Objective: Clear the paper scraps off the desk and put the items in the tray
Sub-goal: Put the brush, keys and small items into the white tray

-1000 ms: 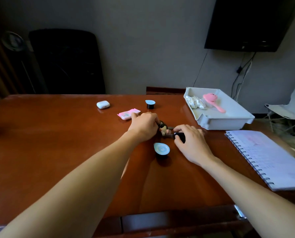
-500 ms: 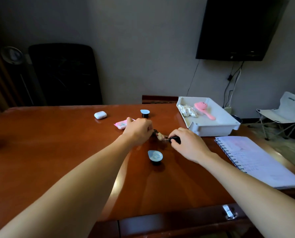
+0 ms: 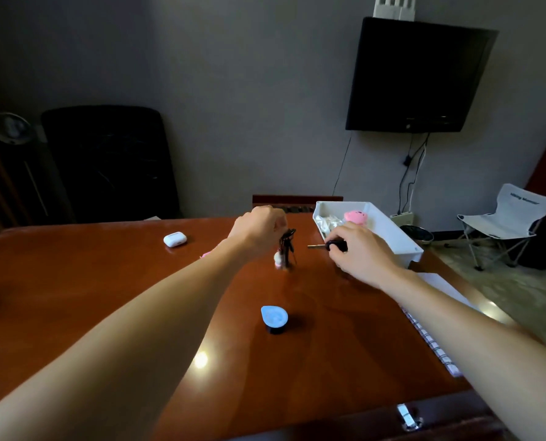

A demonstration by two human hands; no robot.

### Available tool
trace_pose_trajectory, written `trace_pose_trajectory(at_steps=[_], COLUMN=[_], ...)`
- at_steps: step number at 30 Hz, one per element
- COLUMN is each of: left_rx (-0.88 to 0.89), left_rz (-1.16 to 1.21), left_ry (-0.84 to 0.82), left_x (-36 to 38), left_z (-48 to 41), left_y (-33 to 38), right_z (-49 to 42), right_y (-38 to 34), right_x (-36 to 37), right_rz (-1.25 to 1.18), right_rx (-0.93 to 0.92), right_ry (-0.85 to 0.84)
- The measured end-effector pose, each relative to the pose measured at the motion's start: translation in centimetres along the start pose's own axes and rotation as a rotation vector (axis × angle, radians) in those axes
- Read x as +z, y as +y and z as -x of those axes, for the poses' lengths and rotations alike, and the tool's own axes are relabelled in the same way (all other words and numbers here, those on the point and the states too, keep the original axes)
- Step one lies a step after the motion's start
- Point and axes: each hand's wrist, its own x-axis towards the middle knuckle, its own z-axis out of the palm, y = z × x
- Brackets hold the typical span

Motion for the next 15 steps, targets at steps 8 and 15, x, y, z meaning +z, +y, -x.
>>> trace_pose_trajectory(at_steps=[8,15], left_rx=[0.062,0.099], left_rz=[0.096,0.147], left_ry=[-0.016,0.007], left_x=[-1.0,0.1], left_z=[-3.4,-7.2], left_y=[3.4,5.1], right_z=[-2.7,-4.8], right_y=[3.5,7.3], right_x=[-2.1,-2.5], right_rz=[0.067,0.098], right_rx=[0.036,0.136], right_ry=[-0.002,0.034])
